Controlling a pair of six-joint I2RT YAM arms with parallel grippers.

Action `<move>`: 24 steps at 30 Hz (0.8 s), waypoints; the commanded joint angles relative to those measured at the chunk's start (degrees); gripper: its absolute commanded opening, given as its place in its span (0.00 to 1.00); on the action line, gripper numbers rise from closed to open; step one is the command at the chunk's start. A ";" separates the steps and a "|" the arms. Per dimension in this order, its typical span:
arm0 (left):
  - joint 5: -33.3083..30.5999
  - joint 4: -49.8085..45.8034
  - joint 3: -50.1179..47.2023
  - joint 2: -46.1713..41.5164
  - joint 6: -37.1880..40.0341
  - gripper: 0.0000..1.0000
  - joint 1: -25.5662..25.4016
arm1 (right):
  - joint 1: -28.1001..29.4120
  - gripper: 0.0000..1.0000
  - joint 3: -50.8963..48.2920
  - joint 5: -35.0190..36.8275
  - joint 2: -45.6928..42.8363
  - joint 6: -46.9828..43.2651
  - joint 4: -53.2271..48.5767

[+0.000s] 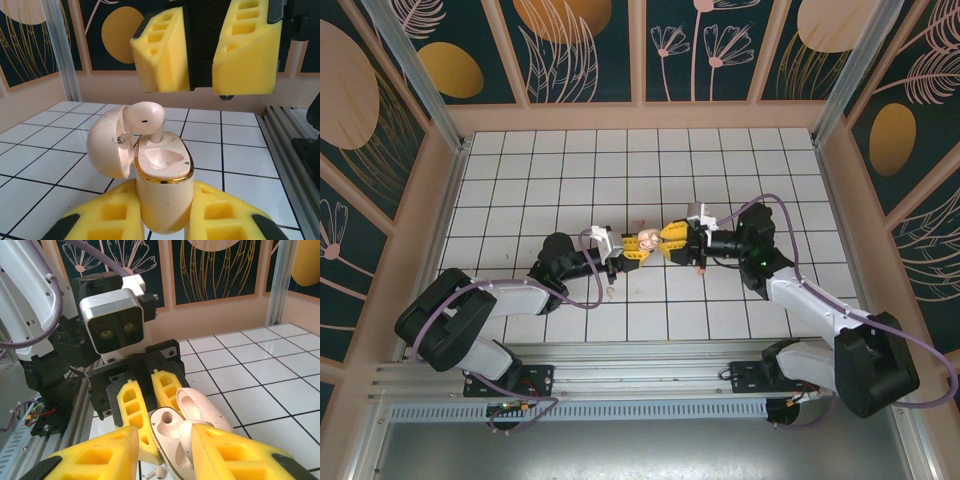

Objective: Insert wireless bluetooth earbuds into charging case

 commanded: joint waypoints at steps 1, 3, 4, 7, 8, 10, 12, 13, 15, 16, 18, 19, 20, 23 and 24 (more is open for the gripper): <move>0.24 0.25 1.49 -1.37 0.90 0.16 -0.25 | -0.28 0.33 2.39 -2.05 -1.95 -4.17 -1.93; 0.28 0.21 1.60 -1.36 0.96 0.16 -0.25 | -0.27 0.33 3.16 -2.42 -1.94 -6.05 -3.64; 0.35 0.06 1.67 -1.21 0.90 0.16 -0.29 | -0.29 0.33 3.76 -2.52 -1.81 -6.86 -4.69; 0.44 0.06 1.75 -1.17 0.81 0.16 -0.25 | -0.29 0.32 5.05 -3.08 -1.17 -8.67 -6.82; 0.47 0.10 1.86 -1.04 0.79 0.16 -0.23 | -0.24 0.32 5.33 -3.22 -0.86 -9.07 -7.17; 0.67 0.11 1.86 -1.05 0.75 0.16 -0.30 | -0.21 0.31 5.93 -3.64 -0.26 -9.45 -7.54; 0.70 0.14 1.93 -1.07 0.76 0.16 -0.25 | -0.12 0.31 6.45 -3.92 0.22 -10.12 -8.07; 0.71 0.15 1.97 -1.09 0.77 0.16 -0.30 | -0.12 0.30 6.70 -4.06 0.56 -10.49 -8.46; 0.81 0.05 2.01 -1.10 0.74 0.16 -0.28 | 0.00 0.30 7.01 -4.09 1.17 -10.93 -8.96; 0.76 0.10 2.02 -1.14 0.78 0.16 -0.25 | -0.01 0.30 7.10 -4.16 1.37 -11.11 -9.09; 0.83 0.00 2.03 -1.16 0.79 0.16 -0.28 | 0.06 0.30 7.28 -4.19 1.80 -11.45 -9.34; 0.89 -0.12 2.09 -1.25 0.80 0.16 -0.28 | 0.11 0.30 7.31 -4.19 1.94 -11.65 -9.53; 0.89 -0.11 2.01 -1.27 0.83 0.16 -0.25 | 0.06 0.29 7.45 -4.11 2.09 -11.82 -9.67; 0.94 -0.17 2.06 -1.38 0.83 0.16 -0.27 | 0.08 0.29 7.52 -3.84 2.54 -12.28 -10.06; 0.91 -0.18 2.07 -1.40 0.82 0.16 -0.26 | 0.07 0.29 7.55 -3.76 2.71 -12.42 -10.06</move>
